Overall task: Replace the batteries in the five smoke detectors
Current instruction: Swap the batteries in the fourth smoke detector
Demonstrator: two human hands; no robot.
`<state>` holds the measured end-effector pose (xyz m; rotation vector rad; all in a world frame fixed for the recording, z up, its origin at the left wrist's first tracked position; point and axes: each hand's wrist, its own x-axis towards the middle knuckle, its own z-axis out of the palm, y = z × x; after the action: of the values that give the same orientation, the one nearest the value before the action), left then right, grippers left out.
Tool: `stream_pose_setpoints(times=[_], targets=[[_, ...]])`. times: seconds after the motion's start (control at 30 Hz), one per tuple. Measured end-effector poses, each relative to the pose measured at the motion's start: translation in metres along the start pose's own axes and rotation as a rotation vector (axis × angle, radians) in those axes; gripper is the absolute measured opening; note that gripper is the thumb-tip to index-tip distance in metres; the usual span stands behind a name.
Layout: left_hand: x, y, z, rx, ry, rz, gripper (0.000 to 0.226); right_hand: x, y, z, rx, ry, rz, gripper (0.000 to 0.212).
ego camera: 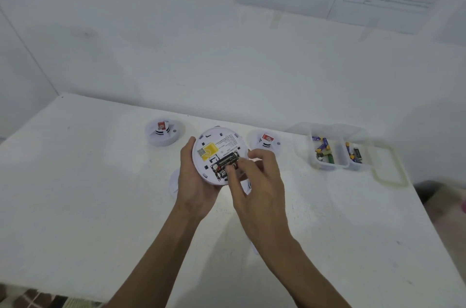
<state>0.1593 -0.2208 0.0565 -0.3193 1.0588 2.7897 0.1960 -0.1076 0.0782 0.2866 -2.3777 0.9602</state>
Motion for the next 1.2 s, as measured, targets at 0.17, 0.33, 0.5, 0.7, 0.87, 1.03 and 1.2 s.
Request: stream_pose_setpoints(times=[0.17, 0.33, 0.5, 0.7, 0.87, 1.03, 1.2], targets=[[0.003, 0.002, 0.002, 0.021, -0.026, -0.01, 0.068, -0.001, 0.005, 0.0, -0.064, 0.006, -0.048, 0.029], [0.008, -0.001, -0.002, 0.009, -0.034, -0.027, 0.065, 0.002, 0.009, -0.012, 0.012, -0.025, -0.039, 0.03], [0.011, -0.009, -0.01, 0.028, -0.046, -0.026, 0.06, 0.004, 0.027, -0.025, 0.152, -0.059, 0.067, 0.021], [0.014, -0.018, -0.028, 0.06, -0.073, -0.075, 0.062, -0.015, 0.062, -0.033, 0.067, -0.169, 0.21, 0.012], [0.012, -0.023, -0.03, 0.053, -0.073, -0.101, 0.061, -0.045, 0.093, -0.024, -0.198, -0.531, 0.483, 0.037], [0.015, -0.03, -0.034, 0.061, -0.035, -0.108, 0.062, -0.068, 0.099, -0.002, -0.431, -0.736, 0.562, 0.048], [0.016, -0.031, -0.034, 0.083, -0.073, -0.101, 0.06, -0.076, 0.095, 0.013, -0.513, -0.725, 0.547, 0.058]])
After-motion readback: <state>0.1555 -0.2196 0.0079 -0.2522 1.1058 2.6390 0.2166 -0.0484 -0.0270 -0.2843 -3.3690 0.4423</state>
